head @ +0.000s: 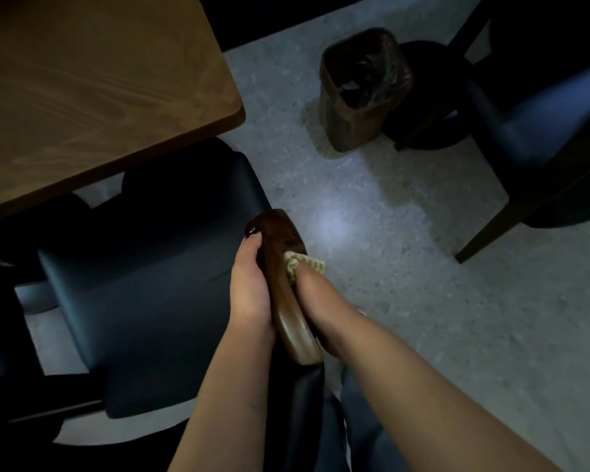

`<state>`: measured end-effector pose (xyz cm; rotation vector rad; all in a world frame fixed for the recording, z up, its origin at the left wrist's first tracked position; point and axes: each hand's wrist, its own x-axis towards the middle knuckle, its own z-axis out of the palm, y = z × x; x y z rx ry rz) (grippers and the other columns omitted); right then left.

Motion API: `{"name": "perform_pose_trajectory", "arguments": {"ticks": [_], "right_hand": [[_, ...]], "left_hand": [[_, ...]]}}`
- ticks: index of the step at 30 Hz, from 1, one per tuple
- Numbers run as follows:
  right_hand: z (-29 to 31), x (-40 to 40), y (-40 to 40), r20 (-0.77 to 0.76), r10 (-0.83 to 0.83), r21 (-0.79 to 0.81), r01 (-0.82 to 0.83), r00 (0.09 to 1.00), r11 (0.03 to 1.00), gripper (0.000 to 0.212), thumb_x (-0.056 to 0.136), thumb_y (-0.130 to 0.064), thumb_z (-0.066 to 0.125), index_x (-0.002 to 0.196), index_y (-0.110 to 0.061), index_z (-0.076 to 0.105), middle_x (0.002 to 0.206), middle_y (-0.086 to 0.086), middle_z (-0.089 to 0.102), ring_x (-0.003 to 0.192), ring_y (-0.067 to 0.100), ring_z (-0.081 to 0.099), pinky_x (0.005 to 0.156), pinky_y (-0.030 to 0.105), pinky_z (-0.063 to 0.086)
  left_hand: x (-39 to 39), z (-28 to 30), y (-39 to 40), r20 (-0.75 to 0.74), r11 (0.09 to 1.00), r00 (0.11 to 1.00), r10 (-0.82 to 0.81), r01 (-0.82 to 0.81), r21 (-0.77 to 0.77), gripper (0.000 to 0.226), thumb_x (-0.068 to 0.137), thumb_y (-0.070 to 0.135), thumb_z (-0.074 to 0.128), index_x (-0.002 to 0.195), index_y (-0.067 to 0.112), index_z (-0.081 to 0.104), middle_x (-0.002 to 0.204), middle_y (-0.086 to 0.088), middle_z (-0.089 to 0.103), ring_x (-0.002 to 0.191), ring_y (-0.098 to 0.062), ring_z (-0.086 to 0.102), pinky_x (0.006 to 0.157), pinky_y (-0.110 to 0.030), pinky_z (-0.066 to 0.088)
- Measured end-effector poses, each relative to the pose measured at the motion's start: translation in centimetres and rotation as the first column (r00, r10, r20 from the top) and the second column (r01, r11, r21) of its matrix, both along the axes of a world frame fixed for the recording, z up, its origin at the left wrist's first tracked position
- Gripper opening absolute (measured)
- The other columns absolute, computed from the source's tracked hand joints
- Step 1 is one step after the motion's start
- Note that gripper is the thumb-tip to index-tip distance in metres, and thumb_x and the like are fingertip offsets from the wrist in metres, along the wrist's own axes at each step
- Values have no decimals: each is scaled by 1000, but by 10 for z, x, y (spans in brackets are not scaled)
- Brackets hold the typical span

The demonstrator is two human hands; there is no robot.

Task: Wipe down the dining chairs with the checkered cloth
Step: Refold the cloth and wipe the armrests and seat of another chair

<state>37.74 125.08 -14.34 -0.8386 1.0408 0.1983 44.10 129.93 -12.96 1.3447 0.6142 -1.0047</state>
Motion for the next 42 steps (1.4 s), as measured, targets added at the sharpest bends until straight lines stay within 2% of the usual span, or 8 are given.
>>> {"name": "perform_pose_trajectory", "arguments": {"ticks": [8, 15, 18, 22, 27, 32, 36, 42], "right_hand": [[-13, -19, 7, -41, 4, -230, -13, 999, 973, 30, 98, -26, 38, 79, -17, 59, 84, 6, 65, 78, 18, 63, 73, 24, 52], [22, -47, 22, 404, -233, -134, 310, 884, 941, 28, 73, -12, 43, 61, -26, 65, 61, -10, 57, 57, 2, 49, 53, 14, 40], [41, -51, 22, 512, -20, -363, 237, 859, 901, 34, 75, -24, 49, 99, -36, 69, 102, -18, 66, 96, -4, 60, 80, 11, 46], [57, -51, 25, 302, 347, -737, -13, 888, 676, 56, 80, -33, 63, 134, -27, 52, 150, -19, 31, 136, -6, 28, 112, 18, 28], [65, -49, 7, 2, 668, -877, -319, 744, 359, 80, 80, -38, 69, 148, -21, 32, 159, -15, 6, 146, 3, 1, 119, 33, 15], [70, -44, -6, -350, 808, -902, -403, 474, -154, 81, 78, -68, 49, 144, -24, 39, 160, -2, 9, 145, 14, -16, 116, 37, -7], [83, -39, -12, -532, 821, -831, -312, 205, -461, 71, 80, -74, 28, 121, -29, 64, 146, -3, 43, 147, 17, -1, 115, 43, -10], [93, -30, -7, -621, 782, -746, -346, 53, -569, 49, 101, -39, 26, 111, -14, 68, 128, 3, 59, 141, 16, 27, 118, 39, -1]], "left_hand": [[2, 8, -4, 101, 961, 975, -199, 173, 217, 58, 64, 58, 63, 114, 30, 68, 102, -1, 74, 93, -24, 72, 89, -49, 55], [-1, 22, -10, 109, 981, 984, -139, 121, 154, 59, 73, 51, 62, 122, 18, 65, 109, -8, 71, 98, -27, 69, 94, -47, 53], [-9, 32, -4, 10, 996, 996, -91, 91, 24, 35, 90, 39, 58, 105, 10, 71, 101, -11, 71, 89, -20, 71, 84, -33, 58], [-38, 45, 21, -158, 898, 983, 94, -153, -412, 35, 70, 21, 84, 98, 4, 73, 102, -10, 72, 92, -13, 71, 73, -22, 57], [-37, 51, 83, 138, 986, 979, -151, 158, -44, 30, 99, 19, 45, 105, 10, 73, 103, -10, 75, 89, -17, 73, 65, -26, 58], [-67, 55, 150, 448, 709, 551, -704, 579, 403, 32, 97, 27, 51, 99, 54, 68, 99, 35, 68, 96, 15, 61, 80, -5, 42], [-86, 79, 190, 438, 460, 170, -883, 505, 730, 34, 94, 49, 41, 114, 42, 67, 97, 32, 66, 96, 12, 55, 73, 7, 31], [-107, 105, 236, 361, 376, 114, -926, 377, 846, 48, 93, 53, 32, 111, 30, 70, 94, 10, 72, 86, -11, 65, 79, -30, 50]]}}
